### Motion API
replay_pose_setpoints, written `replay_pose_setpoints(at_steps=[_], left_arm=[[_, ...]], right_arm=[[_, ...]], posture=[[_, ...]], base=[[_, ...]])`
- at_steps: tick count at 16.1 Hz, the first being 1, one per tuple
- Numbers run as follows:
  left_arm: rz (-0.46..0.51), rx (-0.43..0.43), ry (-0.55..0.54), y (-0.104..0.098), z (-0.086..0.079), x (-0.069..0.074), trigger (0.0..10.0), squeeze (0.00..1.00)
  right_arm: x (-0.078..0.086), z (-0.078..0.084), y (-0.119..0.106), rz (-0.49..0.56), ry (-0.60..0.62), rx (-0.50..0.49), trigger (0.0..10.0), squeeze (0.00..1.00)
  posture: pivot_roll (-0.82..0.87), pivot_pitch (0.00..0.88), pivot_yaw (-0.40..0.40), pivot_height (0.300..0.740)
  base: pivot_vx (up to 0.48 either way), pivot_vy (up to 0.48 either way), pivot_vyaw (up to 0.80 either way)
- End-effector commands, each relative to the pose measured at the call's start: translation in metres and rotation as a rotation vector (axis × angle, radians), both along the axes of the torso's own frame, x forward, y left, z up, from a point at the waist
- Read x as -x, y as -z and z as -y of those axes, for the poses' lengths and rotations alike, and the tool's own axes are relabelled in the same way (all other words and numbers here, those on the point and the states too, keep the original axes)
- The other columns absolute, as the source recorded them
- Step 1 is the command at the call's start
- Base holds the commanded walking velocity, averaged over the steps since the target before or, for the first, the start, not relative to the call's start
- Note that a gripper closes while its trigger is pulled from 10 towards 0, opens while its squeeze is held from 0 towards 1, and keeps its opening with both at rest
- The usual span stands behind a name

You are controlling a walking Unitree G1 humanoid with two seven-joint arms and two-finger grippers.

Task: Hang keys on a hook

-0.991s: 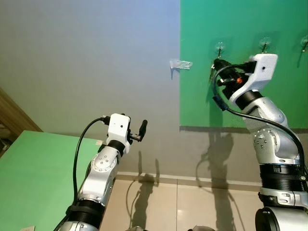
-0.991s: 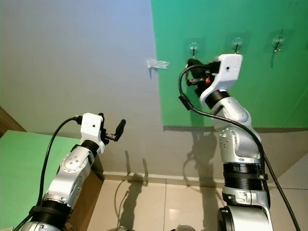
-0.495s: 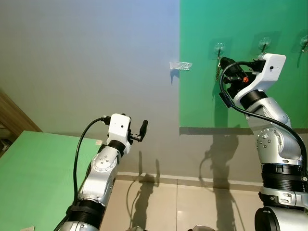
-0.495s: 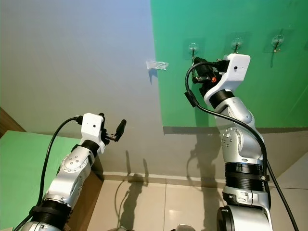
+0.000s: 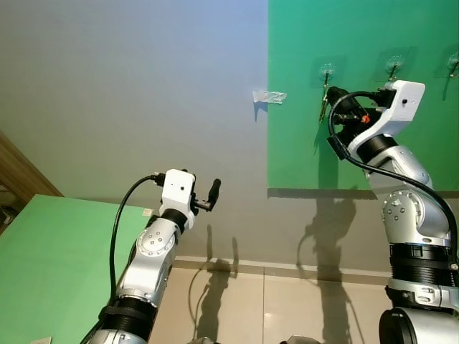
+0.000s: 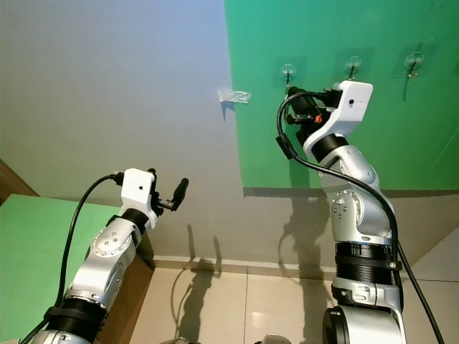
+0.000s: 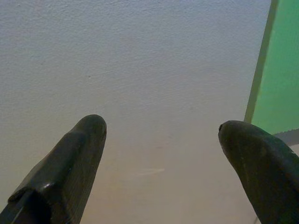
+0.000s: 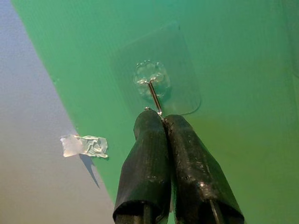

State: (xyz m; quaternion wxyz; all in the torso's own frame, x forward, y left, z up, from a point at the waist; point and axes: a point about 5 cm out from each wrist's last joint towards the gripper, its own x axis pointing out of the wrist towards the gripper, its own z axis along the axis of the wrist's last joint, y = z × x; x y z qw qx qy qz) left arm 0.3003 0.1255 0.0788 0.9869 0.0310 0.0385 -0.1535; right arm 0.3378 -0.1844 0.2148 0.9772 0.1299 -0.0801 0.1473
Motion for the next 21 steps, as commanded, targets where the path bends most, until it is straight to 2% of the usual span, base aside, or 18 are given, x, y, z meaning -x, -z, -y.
replay_pose_setpoints(at_steps=[1, 6, 17, 21], left_arm=[[-0.001, -0.009, -0.007, 0.0, -0.003, 0.001, 10.0, 0.0], [0.001, -0.01, -0.008, 0.001, -0.003, 0.002, 10.0, 0.0], [0.0, -0.013, -0.002, 0.001, -0.002, 0.002, 10.0, 0.0], [-0.001, -0.011, -0.003, 0.001, -0.002, 0.003, 10.0, 0.0]], right_arm=[[-0.002, -0.009, -0.012, 0.04, -0.041, -0.005, 0.0, 0.0], [-0.001, -0.009, -0.016, 0.064, -0.056, 0.006, 0.0, 0.0], [-0.005, -0.005, -0.01, 0.032, -0.023, -0.006, 0.0, 0.0], [-0.008, -0.006, 0.002, -0.058, -0.031, -0.068, 0.0, 0.0]], posture=[[-0.24, 0.0, 0.128, 0.74], [-0.24, 0.0, 0.121, 0.74], [-0.23, 0.0, 0.122, 0.74], [-0.23, 0.0, 0.12, 0.74]], base=[[0.0, 0.0, 0.0], [0.0, 0.0, 0.0], [0.0, 0.0, 0.0], [0.0, 0.0, 0.0]])
